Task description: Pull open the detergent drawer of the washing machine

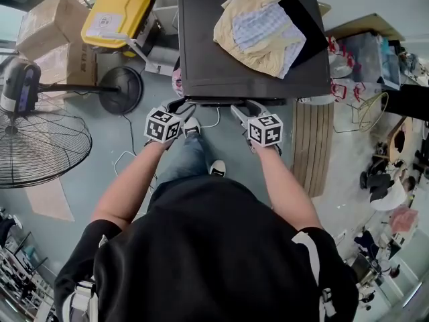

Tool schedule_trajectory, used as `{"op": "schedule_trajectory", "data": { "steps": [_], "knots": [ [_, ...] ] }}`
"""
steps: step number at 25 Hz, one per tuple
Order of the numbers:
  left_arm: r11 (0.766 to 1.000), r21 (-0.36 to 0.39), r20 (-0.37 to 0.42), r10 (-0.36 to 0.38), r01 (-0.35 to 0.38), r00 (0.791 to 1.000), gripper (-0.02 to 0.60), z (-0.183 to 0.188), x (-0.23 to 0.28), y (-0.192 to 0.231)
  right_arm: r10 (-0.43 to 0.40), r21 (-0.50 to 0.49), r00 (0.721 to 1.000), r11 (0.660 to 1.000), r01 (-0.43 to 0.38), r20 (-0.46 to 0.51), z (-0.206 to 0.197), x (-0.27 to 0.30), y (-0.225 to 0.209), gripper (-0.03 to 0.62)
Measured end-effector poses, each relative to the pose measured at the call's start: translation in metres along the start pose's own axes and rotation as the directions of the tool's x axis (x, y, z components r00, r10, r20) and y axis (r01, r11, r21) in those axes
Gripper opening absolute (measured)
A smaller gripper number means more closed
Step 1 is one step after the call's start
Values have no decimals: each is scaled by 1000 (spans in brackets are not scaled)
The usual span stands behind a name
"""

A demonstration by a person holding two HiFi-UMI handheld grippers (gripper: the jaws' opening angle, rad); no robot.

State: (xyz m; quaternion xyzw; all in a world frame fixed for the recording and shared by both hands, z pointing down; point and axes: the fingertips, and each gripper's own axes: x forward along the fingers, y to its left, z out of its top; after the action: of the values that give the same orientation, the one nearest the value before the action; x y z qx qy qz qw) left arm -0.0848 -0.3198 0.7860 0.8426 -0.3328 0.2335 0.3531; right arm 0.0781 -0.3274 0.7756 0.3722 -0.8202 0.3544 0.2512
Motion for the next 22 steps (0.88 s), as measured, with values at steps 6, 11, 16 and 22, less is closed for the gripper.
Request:
{"op": "schedule_trajectory", "data": {
  "steps": [6, 11, 16, 22],
  "knots": [
    [999, -27, 27, 44, -43, 999, 146, -1, 1, 4, -23, -1, 1000, 1000, 23, 5, -1, 0, -5, 161],
    [998, -26, 31, 60, -59, 998, 146, -2, 1, 3, -21, -8, 1000, 1000, 21, 3, -1, 0, -5, 155],
    [998, -17, 31, 66, -65, 997, 143, -1, 1, 3, -10, -40, 1000, 999, 10, -18, -1, 0, -5, 140],
    [999, -13, 20, 51, -51, 998, 138, -1, 1, 4, -3, -57, 1000, 998, 2, -26, -1, 0, -5, 130]
  ]
}}
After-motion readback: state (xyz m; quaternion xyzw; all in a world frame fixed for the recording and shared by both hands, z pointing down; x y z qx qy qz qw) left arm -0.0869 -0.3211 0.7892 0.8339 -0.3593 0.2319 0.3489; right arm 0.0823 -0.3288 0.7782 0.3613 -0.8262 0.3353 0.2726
